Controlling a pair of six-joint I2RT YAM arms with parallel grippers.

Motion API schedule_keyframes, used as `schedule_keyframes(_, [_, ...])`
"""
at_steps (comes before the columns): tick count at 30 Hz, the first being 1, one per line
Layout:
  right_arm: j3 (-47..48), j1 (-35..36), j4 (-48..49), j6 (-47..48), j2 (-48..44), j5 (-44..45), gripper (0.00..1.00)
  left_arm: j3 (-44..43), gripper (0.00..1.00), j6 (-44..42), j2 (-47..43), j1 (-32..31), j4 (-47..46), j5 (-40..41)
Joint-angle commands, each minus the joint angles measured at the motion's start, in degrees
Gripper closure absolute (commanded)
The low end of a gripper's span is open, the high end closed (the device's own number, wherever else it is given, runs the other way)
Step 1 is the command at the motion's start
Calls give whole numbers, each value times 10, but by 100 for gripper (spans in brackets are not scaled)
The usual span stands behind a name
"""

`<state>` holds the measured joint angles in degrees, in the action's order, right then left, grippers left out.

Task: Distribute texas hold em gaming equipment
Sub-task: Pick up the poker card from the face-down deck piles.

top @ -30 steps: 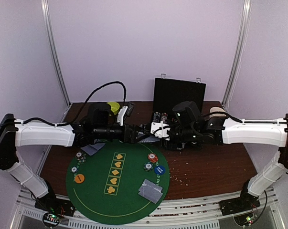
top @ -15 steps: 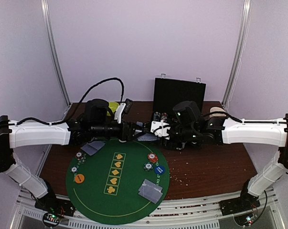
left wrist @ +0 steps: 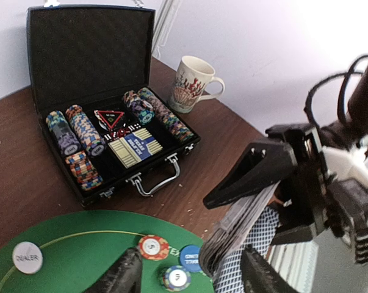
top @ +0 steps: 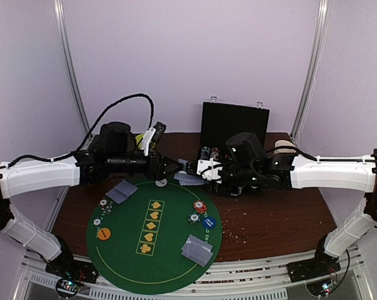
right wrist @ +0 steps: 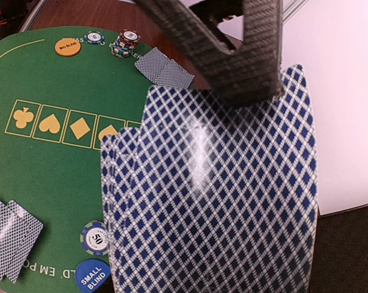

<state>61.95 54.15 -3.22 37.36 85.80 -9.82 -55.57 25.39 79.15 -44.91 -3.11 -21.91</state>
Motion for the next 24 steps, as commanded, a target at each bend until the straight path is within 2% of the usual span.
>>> schedule_keyframes(1, [6,3,10,3,-5,-3,52,-28,51,-41,10,2,17,-38])
schedule_keyframes(8, [5,3,7,1,-5,2,52,-51,89,-56,28,2,16,-97])
schedule_keyframes(9, [4,3,7,1,-6,3,52,-53,98,-59,29,2,22,-98])
schedule_keyframes(19, [-11,-18,1,2,-16,-1,53,-50,100,-160,-41,8,87,-76])
schedule_keyframes(22, [-15,-30,0,0,-19,-7,53,-69,100,-226,-68,8,130,-99])
schedule_keyframes(24, [-19,-38,-4,-1,-22,-8,53,-82,100,-277,-102,8,174,-83])
